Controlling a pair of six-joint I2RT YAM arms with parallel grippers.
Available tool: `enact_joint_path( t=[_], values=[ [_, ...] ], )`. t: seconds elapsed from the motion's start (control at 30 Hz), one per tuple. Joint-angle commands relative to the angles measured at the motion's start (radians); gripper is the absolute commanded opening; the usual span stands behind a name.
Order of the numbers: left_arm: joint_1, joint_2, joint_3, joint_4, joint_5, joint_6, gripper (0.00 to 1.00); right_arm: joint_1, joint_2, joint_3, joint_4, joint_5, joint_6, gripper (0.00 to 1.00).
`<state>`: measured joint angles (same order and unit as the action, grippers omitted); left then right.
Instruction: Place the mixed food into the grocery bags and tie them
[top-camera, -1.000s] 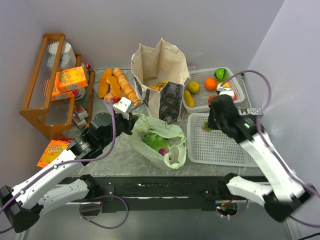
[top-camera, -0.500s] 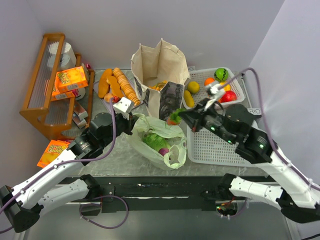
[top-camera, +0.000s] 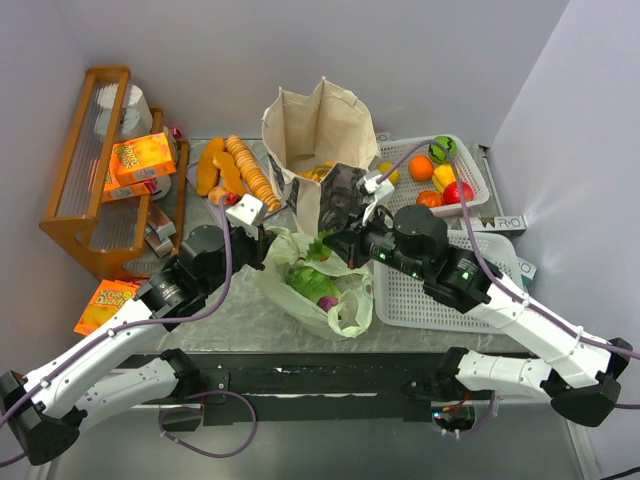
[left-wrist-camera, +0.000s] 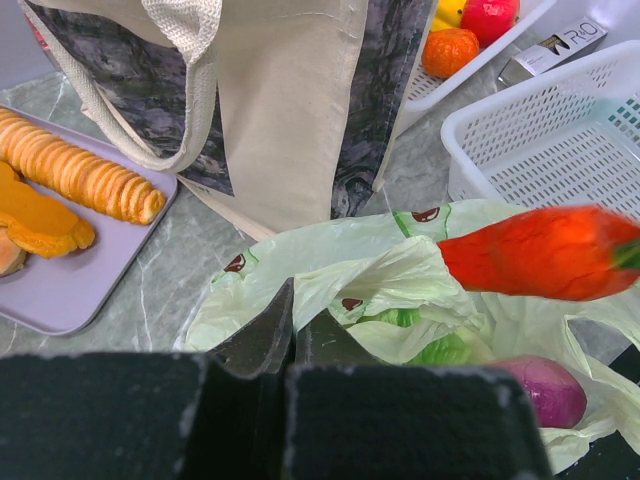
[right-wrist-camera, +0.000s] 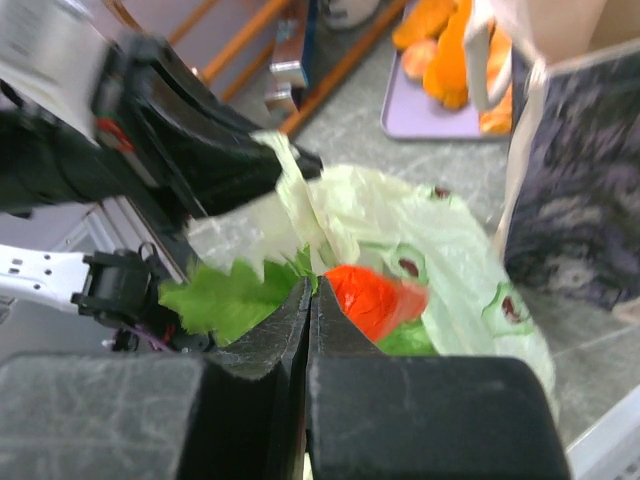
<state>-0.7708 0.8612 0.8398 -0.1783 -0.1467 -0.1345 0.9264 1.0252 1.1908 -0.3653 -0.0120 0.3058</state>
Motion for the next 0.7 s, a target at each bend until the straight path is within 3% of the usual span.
enact_joint_path(
  t=[0.0, 0.43, 0.67],
  values=[
    [0.004, -0.007, 0.007, 0.023, -0.001, 0.01, 0.01, 0.011, -0.033, -0.062, 0.012, 0.01, 0.042, 0.0],
    [0.004, -0.011, 0.007, 0.025, -0.001, 0.009, 0.01, 0.02, -0.119, -0.096, -0.184, 0.147, 0.081, 0.0],
    [0.004, -0.007, 0.005, 0.025, -0.002, 0.009, 0.01, 0.045, -0.064, -0.106, -0.141, 0.175, 0.078, 0.0]
  ],
)
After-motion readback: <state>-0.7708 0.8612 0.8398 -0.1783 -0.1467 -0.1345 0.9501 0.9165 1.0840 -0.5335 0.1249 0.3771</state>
